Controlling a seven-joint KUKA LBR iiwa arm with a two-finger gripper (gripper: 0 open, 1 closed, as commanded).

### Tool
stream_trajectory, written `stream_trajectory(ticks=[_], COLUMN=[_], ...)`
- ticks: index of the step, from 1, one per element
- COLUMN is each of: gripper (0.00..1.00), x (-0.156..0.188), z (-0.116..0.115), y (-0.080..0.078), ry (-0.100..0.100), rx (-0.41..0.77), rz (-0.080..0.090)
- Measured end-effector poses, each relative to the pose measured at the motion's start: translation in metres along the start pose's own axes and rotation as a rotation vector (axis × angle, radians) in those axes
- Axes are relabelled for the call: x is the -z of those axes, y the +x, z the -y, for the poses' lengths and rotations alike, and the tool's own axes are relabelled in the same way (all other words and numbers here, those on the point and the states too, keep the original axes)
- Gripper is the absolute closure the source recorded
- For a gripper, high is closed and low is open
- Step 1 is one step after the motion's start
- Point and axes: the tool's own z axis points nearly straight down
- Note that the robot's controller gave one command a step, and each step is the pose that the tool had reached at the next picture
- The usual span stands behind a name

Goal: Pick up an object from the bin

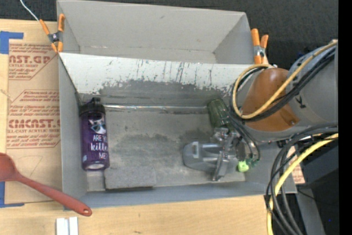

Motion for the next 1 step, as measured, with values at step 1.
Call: stream_trajectory(ticks=[1], gripper=[1.00], x=[0.0000], z=[0.0000], y=[0.0000], ry=[0.000], rx=[0.000], rz=[0.000])
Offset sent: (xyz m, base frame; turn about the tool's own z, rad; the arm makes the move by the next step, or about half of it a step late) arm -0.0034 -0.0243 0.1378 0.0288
